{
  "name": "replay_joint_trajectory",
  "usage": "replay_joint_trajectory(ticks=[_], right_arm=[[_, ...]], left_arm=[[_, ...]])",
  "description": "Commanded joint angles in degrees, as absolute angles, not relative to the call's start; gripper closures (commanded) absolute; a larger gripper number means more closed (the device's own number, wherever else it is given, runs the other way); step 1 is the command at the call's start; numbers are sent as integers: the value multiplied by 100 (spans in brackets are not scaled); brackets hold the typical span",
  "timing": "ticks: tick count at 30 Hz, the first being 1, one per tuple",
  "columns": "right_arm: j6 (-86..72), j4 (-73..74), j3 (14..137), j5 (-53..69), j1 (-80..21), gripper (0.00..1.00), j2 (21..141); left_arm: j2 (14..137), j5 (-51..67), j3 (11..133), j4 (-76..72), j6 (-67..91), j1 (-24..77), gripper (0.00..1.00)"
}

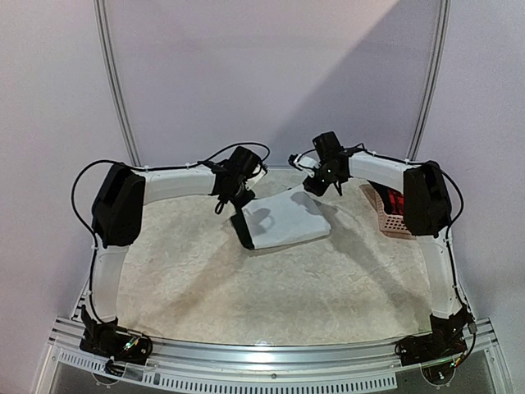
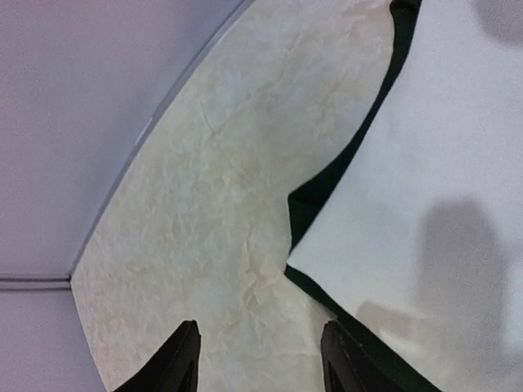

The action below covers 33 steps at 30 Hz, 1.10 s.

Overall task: Fold and stack the mixed laundry pile
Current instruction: Fold the 2/3-rectangle-folded T-shirt at the center of the board, then pick up the square-folded T-shirt from the center of the board.

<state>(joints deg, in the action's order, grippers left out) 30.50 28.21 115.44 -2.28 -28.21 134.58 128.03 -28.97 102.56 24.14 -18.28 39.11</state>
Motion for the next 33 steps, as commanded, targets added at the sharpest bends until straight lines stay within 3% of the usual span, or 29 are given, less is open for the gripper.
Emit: replay_joint_trajectory(ticks=[1,7,13,25,33], right_arm=[[2383,2856,10405,348,-2790,55,12520],[2094,3190,9201,1023,-2794,55,11676],[2162,3129,8899,962,-2795,55,11842],[2089,3348,9319,1149,-2784,56,12446],[2039,3522,9531,1239,-2777,57,12633]], left_arm=[[11785,-2957,9270,2199,-562,3964,45],[10635,-1578,7702,1683,1802,3764,31],[10532,494,6286,-352,4453,3019,26],[11726,1660,6019,-2167,6456,2763,20],[11980,1698,6502,-1268,6343,2969,18]])
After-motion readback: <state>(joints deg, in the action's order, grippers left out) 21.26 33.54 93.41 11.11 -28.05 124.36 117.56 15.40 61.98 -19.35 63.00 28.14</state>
